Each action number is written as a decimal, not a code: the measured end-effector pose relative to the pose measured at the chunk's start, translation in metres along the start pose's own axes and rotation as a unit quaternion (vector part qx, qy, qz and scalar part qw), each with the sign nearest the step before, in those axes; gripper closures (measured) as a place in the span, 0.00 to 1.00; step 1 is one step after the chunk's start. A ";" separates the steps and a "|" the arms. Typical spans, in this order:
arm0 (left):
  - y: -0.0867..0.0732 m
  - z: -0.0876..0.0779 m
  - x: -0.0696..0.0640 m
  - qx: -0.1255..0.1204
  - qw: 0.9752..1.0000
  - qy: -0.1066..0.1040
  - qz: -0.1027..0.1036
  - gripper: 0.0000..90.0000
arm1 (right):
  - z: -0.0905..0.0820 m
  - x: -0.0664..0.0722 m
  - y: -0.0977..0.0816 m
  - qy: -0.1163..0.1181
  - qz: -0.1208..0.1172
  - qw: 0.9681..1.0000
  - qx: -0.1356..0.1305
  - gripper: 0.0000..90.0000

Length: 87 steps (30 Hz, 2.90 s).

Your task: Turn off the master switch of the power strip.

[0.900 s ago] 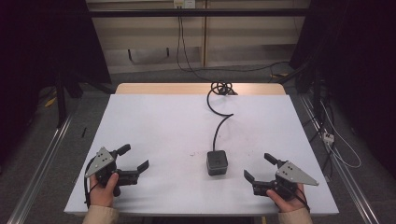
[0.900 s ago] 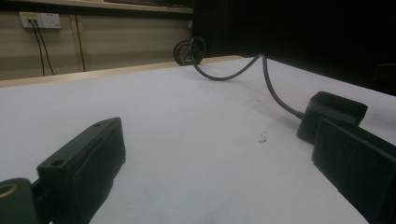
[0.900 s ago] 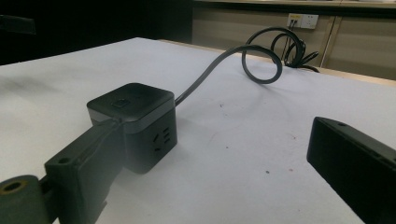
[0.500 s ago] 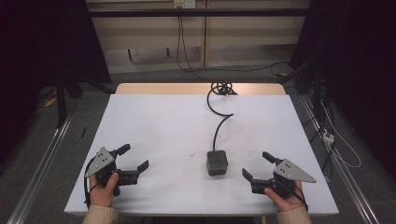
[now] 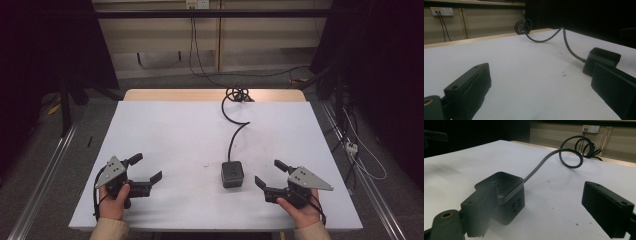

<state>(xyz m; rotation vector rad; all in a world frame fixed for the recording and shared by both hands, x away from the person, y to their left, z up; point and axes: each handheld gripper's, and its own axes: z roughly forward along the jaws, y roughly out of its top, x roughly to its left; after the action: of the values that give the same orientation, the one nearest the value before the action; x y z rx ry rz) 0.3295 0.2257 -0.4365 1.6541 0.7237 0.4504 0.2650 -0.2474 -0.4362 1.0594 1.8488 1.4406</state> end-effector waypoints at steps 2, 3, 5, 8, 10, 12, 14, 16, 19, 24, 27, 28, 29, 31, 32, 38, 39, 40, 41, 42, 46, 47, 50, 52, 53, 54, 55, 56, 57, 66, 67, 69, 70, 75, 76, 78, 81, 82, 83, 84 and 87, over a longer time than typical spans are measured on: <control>0.000 0.000 0.000 0.000 1.000 0.001 0.001 0.03 | 0.002 0.000 0.001 0.001 0.004 1.000 0.002 0.17; 0.000 -0.001 0.000 0.000 1.000 0.002 0.002 0.03 | 0.002 -0.001 0.002 0.000 0.003 1.000 0.003 0.18; 0.000 -0.001 0.000 -0.001 1.000 0.005 0.000 0.03 | 0.003 -0.001 0.003 0.000 0.005 1.000 0.003 0.19; 0.000 0.000 0.000 0.001 1.000 0.004 0.002 0.03 | 0.005 -0.001 0.006 0.010 0.006 1.000 0.009 0.25; -0.001 0.000 0.000 0.003 1.000 0.003 0.006 0.03 | 0.005 -0.001 0.007 0.012 0.006 1.000 0.009 0.26; -0.001 -0.001 0.000 0.005 1.000 0.003 0.009 0.03 | 0.009 0.000 0.009 0.017 0.002 1.000 0.009 0.30; -0.001 -0.001 0.000 0.002 1.000 0.004 0.006 0.03 | 0.011 0.002 0.012 0.022 0.002 1.000 0.009 0.32; -0.001 -0.003 0.001 0.000 1.000 0.005 0.004 0.03 | 0.012 0.004 0.015 0.027 0.003 1.000 0.008 0.37; -0.001 -0.003 0.001 -0.001 1.000 0.007 0.003 0.03 | 0.016 0.005 0.017 0.030 0.005 1.000 0.006 0.41; 0.000 -0.003 0.002 -0.001 1.000 0.009 0.005 0.03 | 0.020 0.008 0.021 0.039 0.001 0.999 0.006 0.48; 0.000 -0.002 0.003 -0.002 1.000 0.011 0.006 0.03 | 0.020 0.008 0.022 0.040 -0.001 0.999 0.007 0.51; 0.000 -0.002 0.003 -0.005 1.000 0.012 0.004 0.03 | 0.021 0.008 0.023 0.041 -0.001 0.999 0.007 0.53; 0.000 -0.002 0.003 -0.005 1.000 0.013 0.003 0.03 | 0.022 0.007 0.024 0.043 -0.002 0.999 0.008 0.55; 0.000 -0.001 0.004 -0.005 1.000 0.014 0.004 0.03 | 0.023 0.007 0.024 0.044 -0.002 0.999 0.009 0.57; 0.000 0.000 0.003 -0.005 1.000 0.013 0.003 0.03 | 0.023 0.006 0.025 0.049 -0.002 0.999 0.010 0.60; 0.000 0.002 0.003 -0.003 1.000 0.012 0.004 0.03 | 0.025 0.007 0.028 0.060 -0.003 0.998 0.014 0.69; 0.000 0.002 0.003 -0.003 1.000 0.012 0.004 0.03 | 0.026 0.008 0.029 0.062 -0.003 0.998 0.014 0.69; -0.001 0.002 0.003 -0.002 1.000 0.014 0.005 0.03 | 0.026 0.008 0.030 0.063 -0.004 0.998 0.013 0.70; -0.001 0.002 0.003 -0.002 1.000 0.014 0.005 0.03 | 0.026 0.008 0.031 0.064 -0.005 0.998 0.014 0.72; -0.001 0.002 0.003 -0.002 1.000 0.014 0.005 0.03 | 0.026 0.008 0.031 0.067 -0.004 0.998 0.014 0.72; -0.001 0.001 0.002 -0.002 1.000 0.013 0.007 0.03 | 0.028 0.010 0.032 0.070 -0.005 0.997 0.016 0.75; -0.001 0.001 0.001 -0.002 1.000 0.013 0.006 0.03 | 0.028 0.010 0.032 0.070 -0.005 0.997 0.016 0.75; -0.001 0.001 0.001 -0.001 1.000 0.013 0.005 0.03 | 0.029 0.013 0.033 0.076 -0.008 0.997 0.020 0.77; -0.001 0.001 0.002 -0.002 1.000 0.013 0.006 0.03 | 0.031 0.017 0.035 0.083 -0.008 0.996 0.017 0.79; -0.001 0.001 0.002 -0.002 1.000 0.013 0.007 0.03 | 0.031 0.017 0.035 0.083 -0.008 0.996 0.017 0.79; -0.001 0.001 0.002 -0.002 1.000 0.013 0.007 0.03 | 0.032 0.018 0.035 0.087 -0.009 0.996 0.018 0.80; -0.001 0.000 0.002 -0.004 1.000 0.014 0.004 0.03 | 0.033 0.020 0.036 0.088 -0.010 0.996 0.018 0.80; -0.001 0.000 0.003 -0.004 1.000 0.014 0.003 0.03 | 0.034 0.021 0.036 0.091 -0.008 0.996 0.019 0.80; 0.000 -0.001 0.003 -0.005 1.000 0.016 0.004 0.03 | 0.037 0.022 0.036 0.097 -0.003 0.995 0.019 0.81; 0.000 -0.002 0.003 -0.004 1.000 0.014 0.004 0.03 | 0.043 0.022 0.036 0.098 -0.004 0.995 0.026 0.82; 0.000 -0.002 0.003 -0.004 1.000 0.014 0.004 0.03 | 0.043 0.022 0.036 0.098 -0.004 0.995 0.026 0.82; 0.000 -0.002 0.003 -0.003 1.000 0.013 0.005 0.03 | 0.043 0.022 0.036 0.097 -0.010 0.995 0.028 0.82; 0.000 -0.002 0.002 -0.004 1.000 0.012 0.004 0.03 | 0.043 0.022 0.036 0.097 -0.010 0.995 0.028 0.82; -0.001 -0.002 0.002 -0.005 1.000 0.011 0.002 0.03 | 0.044 0.022 0.036 0.097 -0.009 0.995 0.030 0.84; -0.001 -0.002 0.002 -0.005 1.000 0.011 0.002 0.03 | 0.045 0.023 0.036 0.099 -0.013 0.995 0.030 0.84; -0.001 -0.002 0.002 -0.004 1.000 0.012 0.004 0.03 | 0.046 0.024 0.036 0.102 -0.012 0.994 0.030 0.85; -0.001 -0.003 0.002 -0.004 1.000 0.012 0.003 0.03 | 0.046 0.026 0.036 0.107 -0.012 0.994 0.033 0.86; -0.001 -0.003 0.002 -0.004 1.000 0.013 0.003 0.03 | 0.046 0.026 0.037 0.108 -0.012 0.994 0.032 0.86; -0.001 -0.003 0.002 -0.005 1.000 0.013 0.003 0.03 | 0.047 0.026 0.037 0.109 -0.012 0.993 0.032 0.87; -0.001 -0.004 0.002 -0.005 1.000 0.014 0.002 0.03 | 0.047 0.026 0.037 0.110 -0.011 0.993 0.032 0.87; -0.002 -0.005 0.003 -0.006 1.000 0.015 0.001 0.03 | 0.047 0.025 0.037 0.111 -0.008 0.993 0.032 0.88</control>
<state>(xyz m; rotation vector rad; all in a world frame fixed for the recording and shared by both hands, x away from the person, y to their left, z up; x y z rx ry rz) 0.3280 0.2311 -0.4373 1.6408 0.7399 0.4811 0.2988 -0.1973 -0.4116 0.9427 2.0648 1.5516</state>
